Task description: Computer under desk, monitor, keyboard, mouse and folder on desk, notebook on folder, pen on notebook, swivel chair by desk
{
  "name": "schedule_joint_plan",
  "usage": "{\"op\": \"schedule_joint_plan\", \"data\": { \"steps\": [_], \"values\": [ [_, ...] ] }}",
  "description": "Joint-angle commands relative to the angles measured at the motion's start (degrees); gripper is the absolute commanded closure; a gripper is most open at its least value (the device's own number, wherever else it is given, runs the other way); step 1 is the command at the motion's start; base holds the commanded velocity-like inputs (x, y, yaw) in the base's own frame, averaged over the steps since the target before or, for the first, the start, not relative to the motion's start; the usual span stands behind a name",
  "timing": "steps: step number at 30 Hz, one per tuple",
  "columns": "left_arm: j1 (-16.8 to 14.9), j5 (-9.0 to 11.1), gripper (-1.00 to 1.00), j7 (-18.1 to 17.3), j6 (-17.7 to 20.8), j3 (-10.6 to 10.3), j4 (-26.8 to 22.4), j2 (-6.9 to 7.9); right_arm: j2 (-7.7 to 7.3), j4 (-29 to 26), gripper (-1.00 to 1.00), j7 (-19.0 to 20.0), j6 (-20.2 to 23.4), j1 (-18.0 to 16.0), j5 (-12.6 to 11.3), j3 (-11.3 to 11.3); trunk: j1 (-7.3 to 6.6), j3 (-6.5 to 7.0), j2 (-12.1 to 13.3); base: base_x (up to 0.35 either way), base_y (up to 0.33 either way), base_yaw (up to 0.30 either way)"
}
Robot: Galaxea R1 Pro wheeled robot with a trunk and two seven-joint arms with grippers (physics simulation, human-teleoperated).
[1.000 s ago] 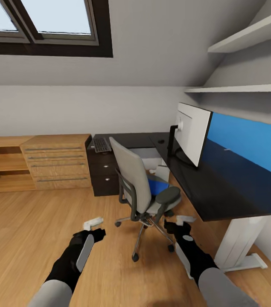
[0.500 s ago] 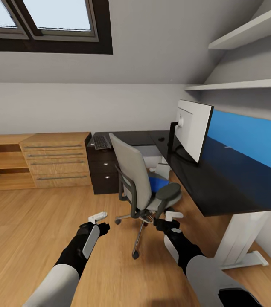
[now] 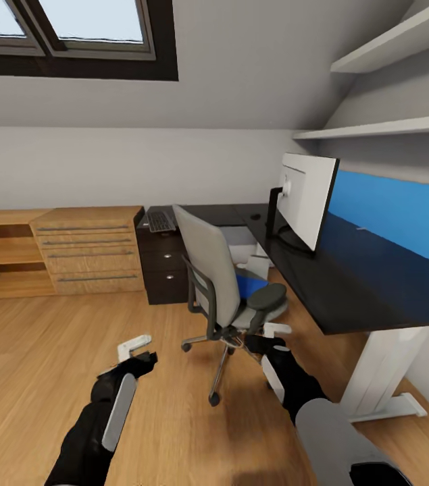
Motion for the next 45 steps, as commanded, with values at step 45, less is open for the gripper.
{"op": "schedule_joint_plan", "data": {
  "steps": [45],
  "values": [
    [6.42,0.87,-1.0,1.19,13.39,-0.53,-9.54,-0.15,0.0,-11.74,-1.0,-0.48,7.15,3.33,-8.1,0.16,9.88,-8.15,-18.09,-0.105,-0.001,0.002]
  ]
}}
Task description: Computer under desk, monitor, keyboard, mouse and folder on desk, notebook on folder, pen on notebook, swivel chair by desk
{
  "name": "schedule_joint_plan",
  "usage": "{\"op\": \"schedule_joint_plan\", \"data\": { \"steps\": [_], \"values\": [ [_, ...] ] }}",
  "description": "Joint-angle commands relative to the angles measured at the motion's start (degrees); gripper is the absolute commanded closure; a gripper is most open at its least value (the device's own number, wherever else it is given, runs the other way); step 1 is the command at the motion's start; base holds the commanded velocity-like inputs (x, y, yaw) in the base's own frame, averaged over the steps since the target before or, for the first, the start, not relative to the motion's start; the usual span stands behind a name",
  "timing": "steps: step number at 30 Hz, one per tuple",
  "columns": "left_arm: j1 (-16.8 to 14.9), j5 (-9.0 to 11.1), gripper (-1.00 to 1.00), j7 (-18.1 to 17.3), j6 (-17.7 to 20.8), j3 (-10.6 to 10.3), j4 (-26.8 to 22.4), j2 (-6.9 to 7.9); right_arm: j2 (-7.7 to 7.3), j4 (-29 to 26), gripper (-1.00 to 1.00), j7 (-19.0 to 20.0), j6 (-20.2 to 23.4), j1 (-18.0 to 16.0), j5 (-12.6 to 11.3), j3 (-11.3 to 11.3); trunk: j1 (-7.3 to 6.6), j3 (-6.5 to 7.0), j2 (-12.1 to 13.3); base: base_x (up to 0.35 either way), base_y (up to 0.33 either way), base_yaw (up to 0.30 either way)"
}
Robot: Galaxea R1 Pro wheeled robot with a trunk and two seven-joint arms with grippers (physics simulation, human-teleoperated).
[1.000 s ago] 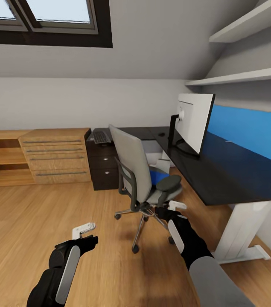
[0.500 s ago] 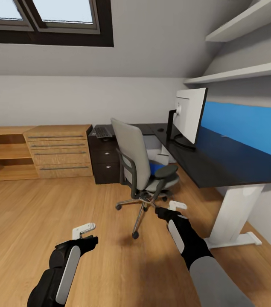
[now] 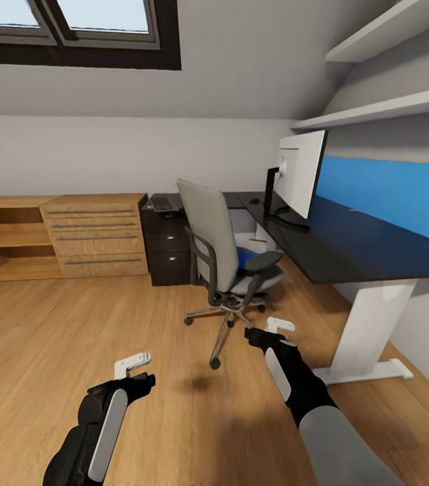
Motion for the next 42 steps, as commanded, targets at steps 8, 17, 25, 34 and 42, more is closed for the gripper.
{"op": "schedule_joint_plan", "data": {
  "steps": [8,17,25,34,42],
  "values": [
    [-0.04,0.47,-1.0,0.46,0.01,-0.16,0.86,-0.15,0.09,-0.12,-1.0,-0.38,-0.39,-0.02,-0.5,0.02,1.74,-1.63,-3.25,-0.222,-0.153,0.18],
    [-0.04,0.53,-1.0,0.42,-0.07,-1.81,1.07,-0.13,0.07,0.12,-1.0,-0.37,-0.51,-0.02,-0.24,-0.01,3.71,-3.67,-6.86,-0.171,-0.259,0.216],
    [-0.04,0.55,-1.0,-0.06,-0.16,-1.88,4.54,0.06,-0.11,-0.04,-1.0,-0.26,-0.87,0.0,0.0,0.08,3.71,-3.69,-6.86,-0.003,-0.006,0.006],
    [-0.04,0.6,-1.0,-0.32,-2.67,-3.49,6.94,-0.29,-1.28,1.86,-1.0,-1.91,-5.48,-0.4,2.04,-1.51,3.71,-3.69,-6.86,0.0,0.0,0.0],
    [-0.04,0.69,-1.0,-0.42,-1.31,-0.89,4.35,0.39,-2.74,0.81,-1.0,-0.12,-4.81,0.12,0.07,-3.28,3.71,-3.69,-6.86,0.149,0.0,0.0]
  ]
}}
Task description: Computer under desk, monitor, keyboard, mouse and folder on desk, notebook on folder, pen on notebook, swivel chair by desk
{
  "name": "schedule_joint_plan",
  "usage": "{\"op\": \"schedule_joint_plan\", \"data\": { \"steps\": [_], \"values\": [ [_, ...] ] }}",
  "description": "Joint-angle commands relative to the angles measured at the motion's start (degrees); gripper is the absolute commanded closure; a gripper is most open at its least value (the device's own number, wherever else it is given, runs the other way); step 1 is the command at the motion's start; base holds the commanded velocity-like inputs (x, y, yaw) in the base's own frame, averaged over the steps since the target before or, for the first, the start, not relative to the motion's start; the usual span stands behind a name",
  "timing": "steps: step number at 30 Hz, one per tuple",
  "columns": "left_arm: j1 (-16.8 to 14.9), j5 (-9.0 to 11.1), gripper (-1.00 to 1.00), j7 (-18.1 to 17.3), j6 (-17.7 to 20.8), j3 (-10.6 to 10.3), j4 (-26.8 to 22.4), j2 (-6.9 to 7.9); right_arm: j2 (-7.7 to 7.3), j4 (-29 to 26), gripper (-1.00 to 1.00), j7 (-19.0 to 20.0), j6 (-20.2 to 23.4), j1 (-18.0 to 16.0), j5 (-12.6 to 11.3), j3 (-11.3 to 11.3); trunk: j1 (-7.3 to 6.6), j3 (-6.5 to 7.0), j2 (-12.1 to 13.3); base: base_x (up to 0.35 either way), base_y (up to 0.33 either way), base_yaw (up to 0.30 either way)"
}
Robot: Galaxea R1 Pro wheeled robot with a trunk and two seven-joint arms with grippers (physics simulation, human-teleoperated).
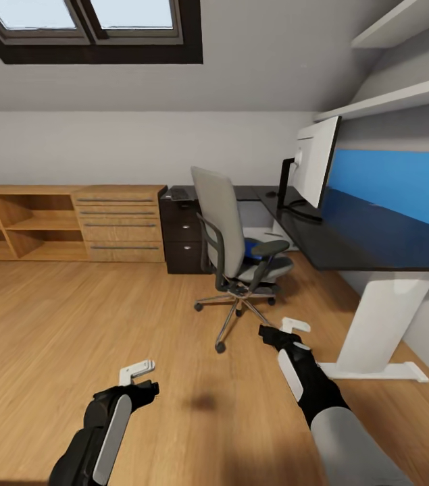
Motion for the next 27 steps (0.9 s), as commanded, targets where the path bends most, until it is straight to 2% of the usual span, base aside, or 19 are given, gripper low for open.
{"op": "schedule_joint_plan", "data": {
  "steps": [1,5,12,21,27],
  "values": [
    [-0.03,0.63,-1.0,0.45,0.49,0.12,-0.39,-0.04,-0.3,-0.44,-1.0,0.04,0.54,-0.01,-0.93,-0.07,0.02,-0.06,-0.02,0.299,0.0,0.0],
    [-0.03,0.63,-1.0,0.45,1.78,0.16,-1.38,-0.03,-0.68,-1.72,-1.0,0.06,1.83,0.01,-2.18,-0.16,0.02,-0.06,-0.02,0.308,-0.01,0.0],
    [-0.03,0.63,-1.0,0.45,1.91,0.17,-1.41,-0.04,-0.68,-2.71,-1.0,0.03,4.07,0.01,-4.24,-0.88,0.02,-0.06,-0.02,0.315,-0.061,0.0],
    [-0.03,0.63,-1.0,0.45,1.9,0.17,-1.42,-0.06,-0.67,-2.71,-1.0,0.02,5.68,0.01,-4.29,-1.81,0.02,-0.06,-0.02,0.291,-0.155,0.0],
    [-0.03,0.63,-1.0,0.63,2.07,0.24,-1.66,-0.06,-0.66,-2.71,-1.0,0.03,5.68,0.01,-4.31,-1.82,0.02,-0.06,-0.02,0.101,-0.075,0.0]
  ]
}}
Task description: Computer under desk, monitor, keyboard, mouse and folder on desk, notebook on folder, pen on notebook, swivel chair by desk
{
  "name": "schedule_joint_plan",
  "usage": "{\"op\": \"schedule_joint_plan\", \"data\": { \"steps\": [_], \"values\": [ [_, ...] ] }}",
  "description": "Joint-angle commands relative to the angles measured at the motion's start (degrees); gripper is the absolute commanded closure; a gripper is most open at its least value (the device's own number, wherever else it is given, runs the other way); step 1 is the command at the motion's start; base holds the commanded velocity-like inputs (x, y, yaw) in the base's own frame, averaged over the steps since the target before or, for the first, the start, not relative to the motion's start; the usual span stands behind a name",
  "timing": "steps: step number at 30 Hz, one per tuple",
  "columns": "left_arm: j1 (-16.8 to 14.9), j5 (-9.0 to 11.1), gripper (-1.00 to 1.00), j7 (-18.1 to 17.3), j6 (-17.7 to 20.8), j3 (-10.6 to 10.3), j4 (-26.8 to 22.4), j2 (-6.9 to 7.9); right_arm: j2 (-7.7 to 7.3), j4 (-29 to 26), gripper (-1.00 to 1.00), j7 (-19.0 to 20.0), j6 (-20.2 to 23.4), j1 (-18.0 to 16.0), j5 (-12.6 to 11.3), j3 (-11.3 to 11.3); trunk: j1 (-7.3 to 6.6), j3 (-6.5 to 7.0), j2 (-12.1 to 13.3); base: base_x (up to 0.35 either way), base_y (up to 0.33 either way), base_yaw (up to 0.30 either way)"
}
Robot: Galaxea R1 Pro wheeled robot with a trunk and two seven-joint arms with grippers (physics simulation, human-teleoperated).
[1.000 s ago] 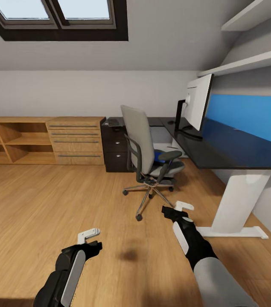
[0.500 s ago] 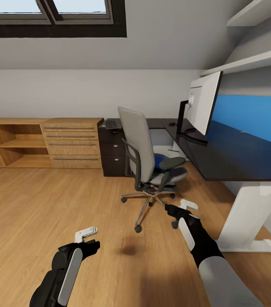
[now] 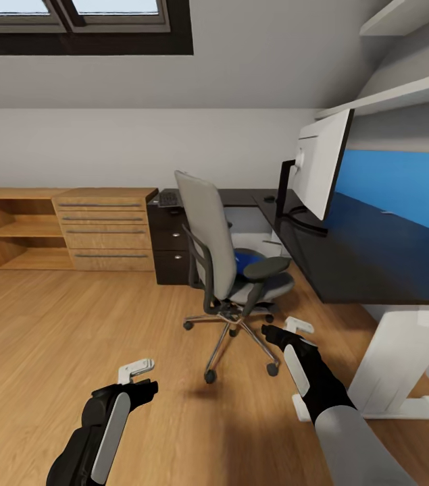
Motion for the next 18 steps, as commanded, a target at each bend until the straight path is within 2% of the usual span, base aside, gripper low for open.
{"op": "schedule_joint_plan", "data": {
  "steps": [1,3,10,16,18],
  "values": [
    [-0.03,0.61,-1.0,0.49,0.18,0.11,-0.33,-0.04,0.05,-0.1,-1.0,-0.31,0.21,-0.02,-0.6,-0.07,-0.01,-0.06,-0.02,0.035,-0.026,0.0],
    [-0.03,0.61,-1.0,0.56,0.22,0.18,-1.68,-0.04,0.08,-0.1,-1.0,-0.29,0.21,-0.02,-0.61,-0.07,-0.01,-0.06,-0.02,0.02,-0.015,0.0],
    [-0.03,0.61,-1.0,0.62,0.26,0.32,-3.42,-0.04,0.1,-0.1,-1.0,-0.26,0.21,-0.02,-0.68,-0.07,1.53,-1.32,-2.83,0.006,-0.005,0.0],
    [-0.03,0.58,-1.0,0.65,0.26,0.34,-3.65,-0.04,0.05,-0.1,-1.0,-0.3,0.25,-0.02,-1.52,-0.07,1.69,-2.65,-2.91,0.0,0.0,0.0],
    [-0.03,0.54,-1.0,0.64,0.26,0.35,-3.68,-0.04,0.02,-0.1,-1.0,-0.28,0.28,-0.02,-1.76,-0.07,1.69,-2.65,-2.91,0.0,0.0,0.0]
  ]
}}
